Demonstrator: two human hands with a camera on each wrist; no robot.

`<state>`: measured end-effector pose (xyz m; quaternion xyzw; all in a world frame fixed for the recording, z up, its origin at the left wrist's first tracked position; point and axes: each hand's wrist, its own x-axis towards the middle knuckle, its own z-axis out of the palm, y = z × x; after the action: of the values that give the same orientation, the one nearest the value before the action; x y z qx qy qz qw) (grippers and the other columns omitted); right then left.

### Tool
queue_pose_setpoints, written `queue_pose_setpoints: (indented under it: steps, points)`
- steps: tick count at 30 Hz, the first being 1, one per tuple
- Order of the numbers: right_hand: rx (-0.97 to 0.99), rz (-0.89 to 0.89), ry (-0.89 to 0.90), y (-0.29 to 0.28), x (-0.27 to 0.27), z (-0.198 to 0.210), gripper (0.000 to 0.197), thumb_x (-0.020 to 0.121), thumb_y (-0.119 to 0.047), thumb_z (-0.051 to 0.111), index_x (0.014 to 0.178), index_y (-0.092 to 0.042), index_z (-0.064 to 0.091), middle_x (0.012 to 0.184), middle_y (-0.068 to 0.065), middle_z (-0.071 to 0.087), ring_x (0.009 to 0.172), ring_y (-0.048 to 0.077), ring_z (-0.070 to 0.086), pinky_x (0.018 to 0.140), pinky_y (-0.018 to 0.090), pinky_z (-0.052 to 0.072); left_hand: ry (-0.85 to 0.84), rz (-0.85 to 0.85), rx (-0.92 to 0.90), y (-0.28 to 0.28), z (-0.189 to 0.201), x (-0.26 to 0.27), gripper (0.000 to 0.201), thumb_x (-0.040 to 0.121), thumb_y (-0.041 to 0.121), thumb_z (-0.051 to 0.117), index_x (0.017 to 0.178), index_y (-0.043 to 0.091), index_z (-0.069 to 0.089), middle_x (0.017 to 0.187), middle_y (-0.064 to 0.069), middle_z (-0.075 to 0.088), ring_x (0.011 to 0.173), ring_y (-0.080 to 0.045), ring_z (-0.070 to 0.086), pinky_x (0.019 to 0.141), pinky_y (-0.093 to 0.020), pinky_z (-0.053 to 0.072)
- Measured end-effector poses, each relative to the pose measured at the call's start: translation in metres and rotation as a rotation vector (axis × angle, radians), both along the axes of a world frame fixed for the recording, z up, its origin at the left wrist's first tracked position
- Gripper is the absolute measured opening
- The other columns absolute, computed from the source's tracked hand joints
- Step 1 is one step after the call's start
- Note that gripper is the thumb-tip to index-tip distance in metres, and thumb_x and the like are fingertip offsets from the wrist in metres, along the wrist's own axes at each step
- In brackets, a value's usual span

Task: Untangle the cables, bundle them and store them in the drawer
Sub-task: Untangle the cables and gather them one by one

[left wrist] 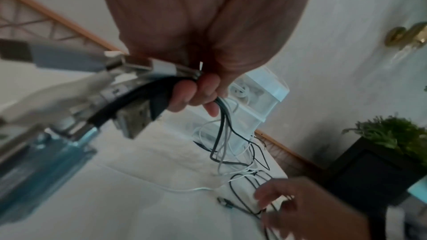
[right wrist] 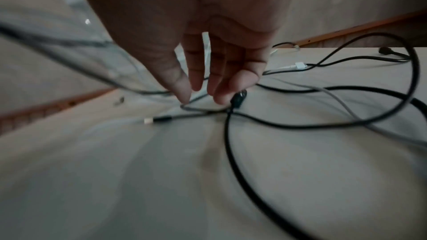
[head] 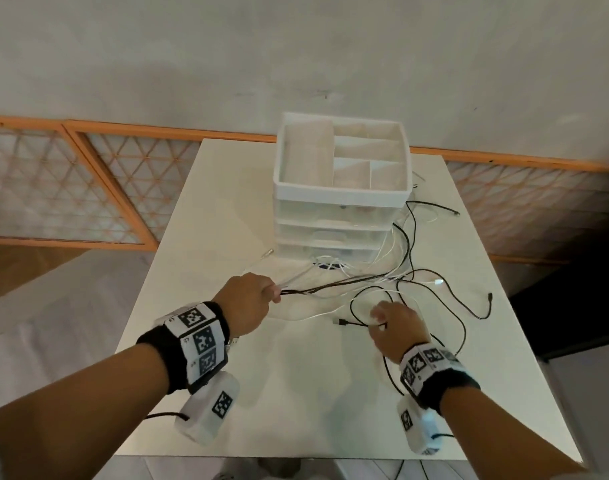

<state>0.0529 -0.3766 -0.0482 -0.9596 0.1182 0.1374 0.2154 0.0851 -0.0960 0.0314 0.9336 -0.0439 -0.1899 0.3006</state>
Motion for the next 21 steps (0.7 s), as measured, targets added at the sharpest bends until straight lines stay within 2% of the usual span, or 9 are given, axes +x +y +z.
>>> queue_pose_setpoints:
  steps: [3, 6, 8, 10, 12, 14, 17, 19, 21]
  points:
    - [-0.079, 0.137, 0.091, 0.010, -0.013, -0.019, 0.052, 0.089, -0.025, 0.058, 0.138, -0.040, 0.045, 0.132, -0.007, 0.053, 0.112, 0.022, 0.060, 0.094, 0.035, 0.049, 0.075, 0.072, -0.180, -0.005, 0.004, 0.003, 0.035, 0.104, 0.026, 0.040, 0.088, 0.012, 0.068, 0.059, 0.002, 0.044, 0.053, -0.018, 0.040, 0.049, -0.027, 0.030]
    - [-0.169, 0.254, 0.056, 0.021, -0.015, -0.021, 0.054, 0.089, -0.018, 0.051, 0.137, -0.040, 0.038, 0.117, -0.003, 0.060, 0.100, 0.026, 0.063, 0.082, 0.035, 0.052, 0.123, 0.158, -0.321, -0.011, 0.008, 0.005, 0.035, 0.103, 0.027, 0.041, 0.083, 0.014, 0.067, 0.055, 0.000, 0.038, 0.051, -0.020, 0.035, 0.049, -0.031, 0.028]
    - [-0.193, 0.330, 0.030, 0.026, -0.015, -0.018, 0.055, 0.087, -0.018, 0.052, 0.135, -0.039, 0.036, 0.107, -0.003, 0.065, 0.094, 0.026, 0.065, 0.077, 0.034, 0.049, 0.142, 0.215, -0.382, -0.014, 0.012, 0.006, 0.034, 0.102, 0.027, 0.044, 0.086, 0.005, 0.065, 0.056, -0.001, 0.037, 0.056, -0.024, 0.034, 0.053, -0.030, 0.030]
    - [-0.168, 0.375, -0.061, 0.029, -0.013, -0.011, 0.050, 0.085, -0.020, 0.053, 0.130, -0.040, 0.041, 0.098, -0.004, 0.066, 0.090, 0.025, 0.065, 0.081, 0.033, 0.048, 0.161, 0.257, -0.417, -0.014, 0.014, 0.006, 0.031, 0.100, 0.026, 0.050, 0.091, -0.002, 0.061, 0.058, -0.002, 0.034, 0.057, -0.022, 0.032, 0.053, -0.030, 0.030]
    - [-0.099, 0.349, -0.197, 0.027, -0.008, -0.004, 0.041, 0.085, -0.016, 0.055, 0.119, -0.038, 0.058, 0.095, -0.003, 0.065, 0.083, 0.026, 0.065, 0.080, 0.033, 0.049, 0.181, 0.299, -0.452, -0.013, 0.017, 0.006, 0.031, 0.099, 0.023, 0.052, 0.097, -0.007, 0.060, 0.058, -0.003, 0.032, 0.054, -0.020, 0.029, 0.051, -0.028, 0.029]
    - [-0.092, 0.247, -0.305, 0.021, 0.000, 0.000, 0.030, 0.084, -0.008, 0.061, 0.102, -0.029, 0.073, 0.101, 0.002, 0.063, 0.077, 0.031, 0.065, 0.069, 0.033, 0.050, 0.200, 0.322, -0.460, -0.011, 0.018, 0.005, 0.032, 0.100, 0.021, 0.051, 0.101, -0.009, 0.061, 0.057, -0.003, 0.032, 0.051, -0.019, 0.029, 0.050, -0.027, 0.030]
    - [-0.173, 0.134, -0.333, 0.009, 0.002, 0.002, 0.019, 0.077, -0.001, 0.070, 0.088, -0.016, 0.076, 0.105, 0.009, 0.053, 0.078, 0.032, 0.062, 0.058, 0.030, 0.044, 0.206, 0.317, -0.451, -0.008, 0.017, 0.004, 0.031, 0.101, 0.022, 0.049, 0.100, -0.004, 0.065, 0.056, -0.002, 0.033, 0.050, -0.018, 0.031, 0.050, -0.027, 0.032]
    - [-0.230, 0.206, -0.232, 0.010, -0.004, -0.001, 0.016, 0.080, -0.015, 0.070, 0.095, -0.018, 0.073, 0.107, 0.005, 0.049, 0.083, 0.025, 0.059, 0.063, 0.031, 0.048, 0.211, 0.319, -0.457, -0.007, 0.016, 0.003, 0.030, 0.100, 0.023, 0.050, 0.099, -0.003, 0.066, 0.055, -0.001, 0.033, 0.049, -0.017, 0.032, 0.050, -0.027, 0.033]
    - [-0.257, 0.321, -0.107, 0.016, -0.013, -0.011, 0.022, 0.085, -0.029, 0.065, 0.105, -0.022, 0.071, 0.114, 0.000, 0.049, 0.093, 0.021, 0.059, 0.080, 0.031, 0.052, 0.217, 0.320, -0.463, -0.007, 0.013, 0.004, 0.030, 0.100, 0.023, 0.050, 0.098, -0.002, 0.067, 0.055, -0.001, 0.034, 0.049, -0.018, 0.033, 0.052, -0.028, 0.033]
